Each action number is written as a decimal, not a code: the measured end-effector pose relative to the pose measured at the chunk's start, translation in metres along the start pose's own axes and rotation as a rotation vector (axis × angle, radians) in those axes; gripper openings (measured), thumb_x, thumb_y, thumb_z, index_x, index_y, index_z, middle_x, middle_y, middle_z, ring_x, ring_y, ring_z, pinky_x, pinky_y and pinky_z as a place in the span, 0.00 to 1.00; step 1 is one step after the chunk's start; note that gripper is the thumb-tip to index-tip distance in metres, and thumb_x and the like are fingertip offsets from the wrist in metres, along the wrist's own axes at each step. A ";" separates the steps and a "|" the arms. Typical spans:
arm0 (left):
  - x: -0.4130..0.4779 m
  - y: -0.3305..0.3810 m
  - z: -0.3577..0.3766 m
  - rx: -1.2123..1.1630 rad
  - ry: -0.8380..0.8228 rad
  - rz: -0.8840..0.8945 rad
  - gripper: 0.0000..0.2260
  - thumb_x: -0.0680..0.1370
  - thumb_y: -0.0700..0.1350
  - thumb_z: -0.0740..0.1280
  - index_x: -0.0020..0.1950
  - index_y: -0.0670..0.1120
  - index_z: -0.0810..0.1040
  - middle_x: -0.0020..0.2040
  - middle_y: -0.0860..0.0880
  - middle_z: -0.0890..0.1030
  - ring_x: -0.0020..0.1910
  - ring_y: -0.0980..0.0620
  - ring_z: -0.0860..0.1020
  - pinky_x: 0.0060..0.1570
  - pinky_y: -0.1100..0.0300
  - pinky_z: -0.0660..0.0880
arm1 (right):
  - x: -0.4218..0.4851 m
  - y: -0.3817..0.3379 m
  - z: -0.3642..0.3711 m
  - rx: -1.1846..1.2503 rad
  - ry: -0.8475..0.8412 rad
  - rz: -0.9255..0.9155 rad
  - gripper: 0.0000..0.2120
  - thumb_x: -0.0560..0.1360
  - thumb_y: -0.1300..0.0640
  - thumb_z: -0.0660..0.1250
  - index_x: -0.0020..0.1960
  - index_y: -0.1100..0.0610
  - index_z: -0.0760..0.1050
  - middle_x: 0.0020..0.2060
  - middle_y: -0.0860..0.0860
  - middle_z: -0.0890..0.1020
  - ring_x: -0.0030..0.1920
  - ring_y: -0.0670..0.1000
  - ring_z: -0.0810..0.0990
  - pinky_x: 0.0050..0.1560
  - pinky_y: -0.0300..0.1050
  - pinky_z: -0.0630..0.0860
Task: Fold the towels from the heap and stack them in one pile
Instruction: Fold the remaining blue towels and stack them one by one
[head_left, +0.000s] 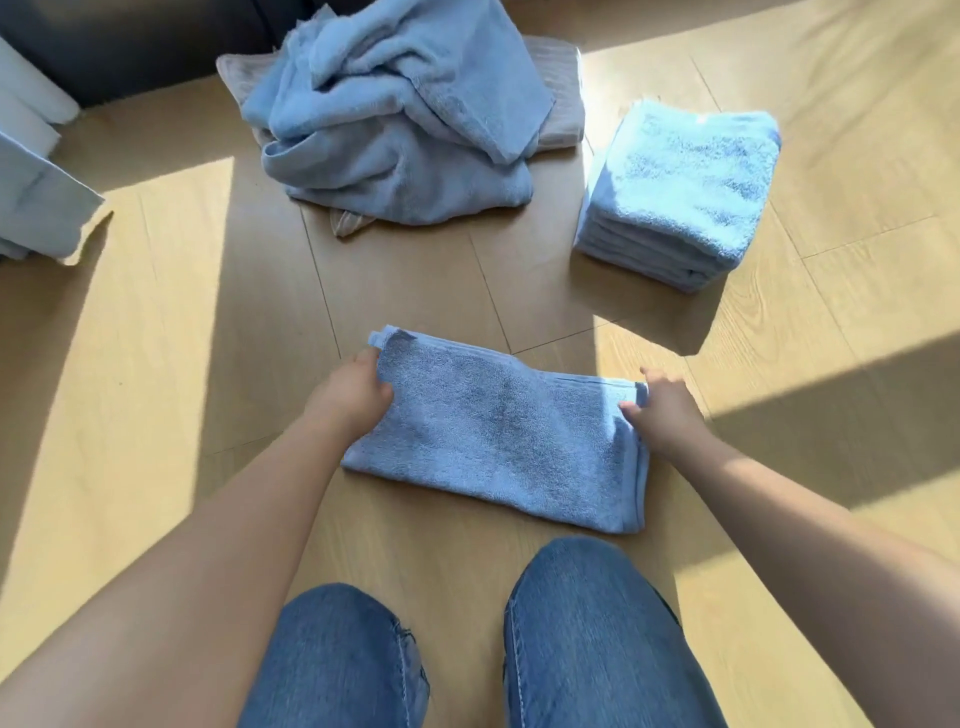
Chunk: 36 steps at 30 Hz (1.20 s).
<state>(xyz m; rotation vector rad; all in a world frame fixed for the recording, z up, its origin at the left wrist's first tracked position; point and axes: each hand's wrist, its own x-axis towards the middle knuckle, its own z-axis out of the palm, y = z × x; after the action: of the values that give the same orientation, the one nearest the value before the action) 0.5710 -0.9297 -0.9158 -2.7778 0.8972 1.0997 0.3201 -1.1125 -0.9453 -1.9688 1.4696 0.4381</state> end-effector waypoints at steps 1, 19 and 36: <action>0.007 0.006 -0.002 -0.011 0.011 0.021 0.25 0.78 0.41 0.59 0.74 0.44 0.57 0.71 0.40 0.64 0.67 0.41 0.67 0.62 0.52 0.66 | 0.005 0.000 0.000 -0.011 -0.012 -0.007 0.21 0.75 0.59 0.64 0.67 0.63 0.66 0.62 0.63 0.71 0.58 0.62 0.74 0.57 0.48 0.70; 0.051 0.023 -0.010 0.654 -0.036 0.377 0.16 0.80 0.51 0.56 0.65 0.47 0.70 0.65 0.50 0.72 0.67 0.48 0.64 0.61 0.53 0.64 | 0.005 0.012 0.004 -0.475 0.020 -0.170 0.11 0.74 0.58 0.60 0.50 0.62 0.76 0.50 0.57 0.77 0.53 0.59 0.74 0.49 0.46 0.69; -0.041 -0.012 -0.095 0.610 0.263 0.219 0.13 0.79 0.45 0.54 0.63 0.49 0.69 0.56 0.46 0.79 0.60 0.47 0.72 0.57 0.54 0.65 | -0.050 -0.025 -0.066 -0.260 0.215 -0.351 0.08 0.74 0.61 0.61 0.44 0.65 0.75 0.46 0.59 0.77 0.49 0.59 0.75 0.42 0.45 0.64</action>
<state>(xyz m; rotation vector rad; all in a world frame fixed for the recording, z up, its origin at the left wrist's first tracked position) 0.6125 -0.9203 -0.8209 -2.3681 1.3199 0.3677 0.3210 -1.1151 -0.8588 -2.4901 1.1982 0.2784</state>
